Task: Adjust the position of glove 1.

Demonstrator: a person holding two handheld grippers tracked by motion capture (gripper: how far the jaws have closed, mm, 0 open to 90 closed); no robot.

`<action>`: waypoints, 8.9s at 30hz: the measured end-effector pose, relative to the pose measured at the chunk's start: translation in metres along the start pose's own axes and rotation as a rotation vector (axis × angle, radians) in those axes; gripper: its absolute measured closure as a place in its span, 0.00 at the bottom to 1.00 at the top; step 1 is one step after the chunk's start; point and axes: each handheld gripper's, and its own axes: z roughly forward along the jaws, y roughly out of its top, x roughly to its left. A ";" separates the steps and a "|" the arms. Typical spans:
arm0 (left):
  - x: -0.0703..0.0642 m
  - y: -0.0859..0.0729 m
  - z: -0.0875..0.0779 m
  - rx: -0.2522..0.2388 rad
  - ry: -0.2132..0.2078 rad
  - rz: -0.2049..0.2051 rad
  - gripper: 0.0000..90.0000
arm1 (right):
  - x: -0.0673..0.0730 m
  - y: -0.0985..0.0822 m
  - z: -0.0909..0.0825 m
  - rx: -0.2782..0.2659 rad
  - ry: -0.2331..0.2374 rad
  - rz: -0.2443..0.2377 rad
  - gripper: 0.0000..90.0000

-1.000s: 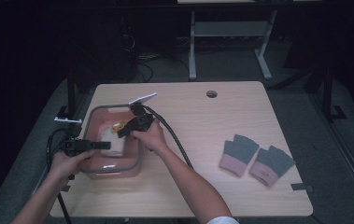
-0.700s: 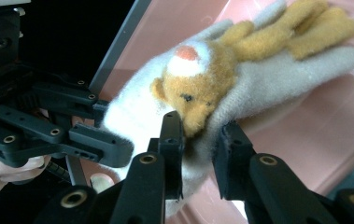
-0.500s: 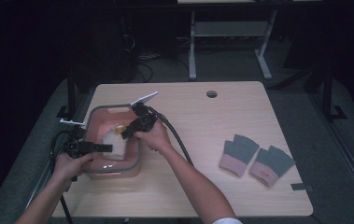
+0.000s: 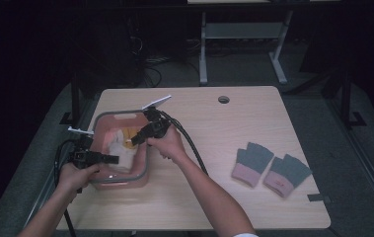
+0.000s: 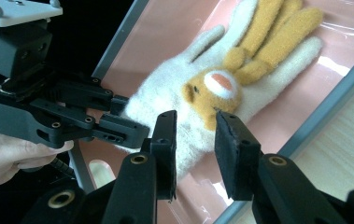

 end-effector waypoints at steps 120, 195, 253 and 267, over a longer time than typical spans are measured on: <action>-0.161 0.029 0.047 -0.079 -0.160 0.347 0.35 | -0.086 -0.130 -0.177 -0.273 -0.031 0.135 0.58; -0.271 0.001 0.164 0.078 -0.312 0.505 0.30 | -0.170 -0.291 -0.279 -0.265 -0.571 0.304 0.58; -0.254 0.000 0.160 0.051 -0.308 0.466 0.30 | -0.127 -0.246 -0.261 -0.216 -0.578 0.169 0.94; -0.249 0.000 0.157 0.040 -0.304 0.450 0.30 | -0.119 -0.220 -0.241 -0.184 -0.562 0.141 0.94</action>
